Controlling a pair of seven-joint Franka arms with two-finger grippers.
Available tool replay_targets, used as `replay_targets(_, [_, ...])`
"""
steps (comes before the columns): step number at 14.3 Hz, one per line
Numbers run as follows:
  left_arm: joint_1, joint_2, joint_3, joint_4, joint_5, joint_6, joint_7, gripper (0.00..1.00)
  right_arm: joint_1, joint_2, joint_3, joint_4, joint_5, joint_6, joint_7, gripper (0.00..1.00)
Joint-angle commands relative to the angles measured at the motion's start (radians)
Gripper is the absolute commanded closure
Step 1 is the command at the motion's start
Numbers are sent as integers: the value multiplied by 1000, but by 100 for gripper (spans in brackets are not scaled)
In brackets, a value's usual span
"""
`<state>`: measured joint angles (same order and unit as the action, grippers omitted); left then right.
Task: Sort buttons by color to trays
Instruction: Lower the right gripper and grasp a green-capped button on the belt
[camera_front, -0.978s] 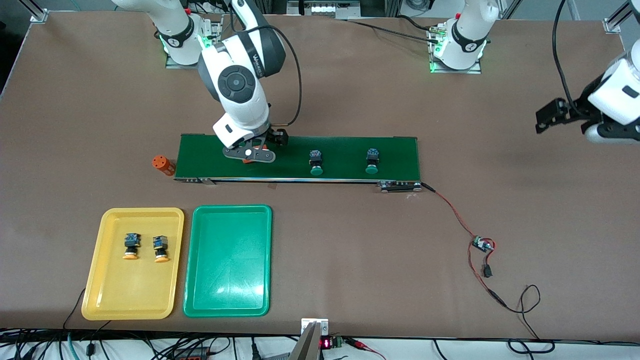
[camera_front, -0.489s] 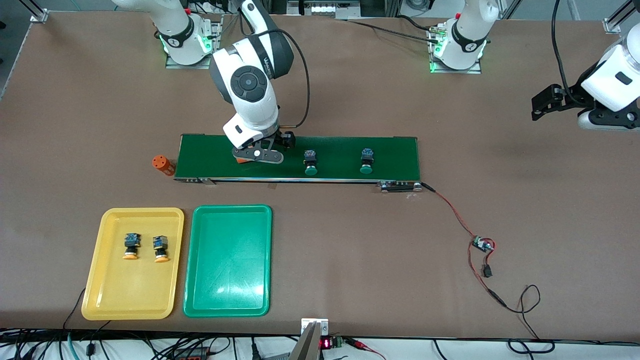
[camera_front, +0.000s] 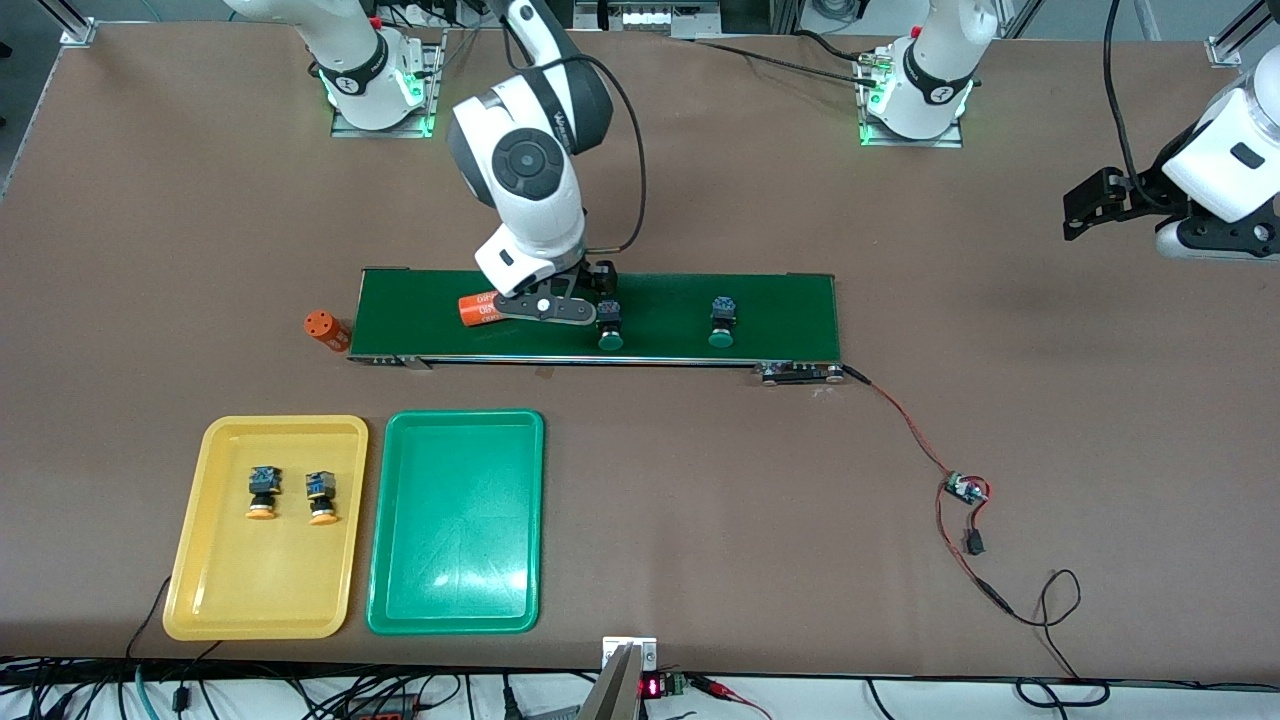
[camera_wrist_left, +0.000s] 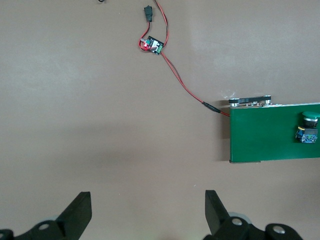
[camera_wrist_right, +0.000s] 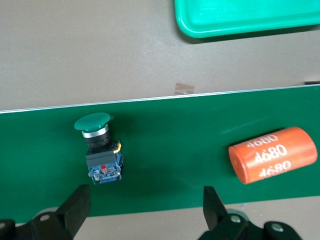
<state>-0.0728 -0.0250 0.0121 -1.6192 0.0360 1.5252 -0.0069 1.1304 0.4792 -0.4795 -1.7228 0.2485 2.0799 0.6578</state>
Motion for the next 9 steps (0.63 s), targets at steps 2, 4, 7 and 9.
replay_targets(2, [-5,-4,6,7,-7,-14,21,0,-1,62,-1,43,44,11,2,0])
replay_targets(4, [1,-3,8,9,-30,-13,22,0,0,82,-1,54,74,32,0,0])
replay_targets(7, [4,-3,9,7,-30,-14,22,0,-1,113,-1,68,77,35,-4,0])
replay_targets(9, [5,-3,11,7,-30,-16,22,0,-1,134,-1,69,77,48,-20,0])
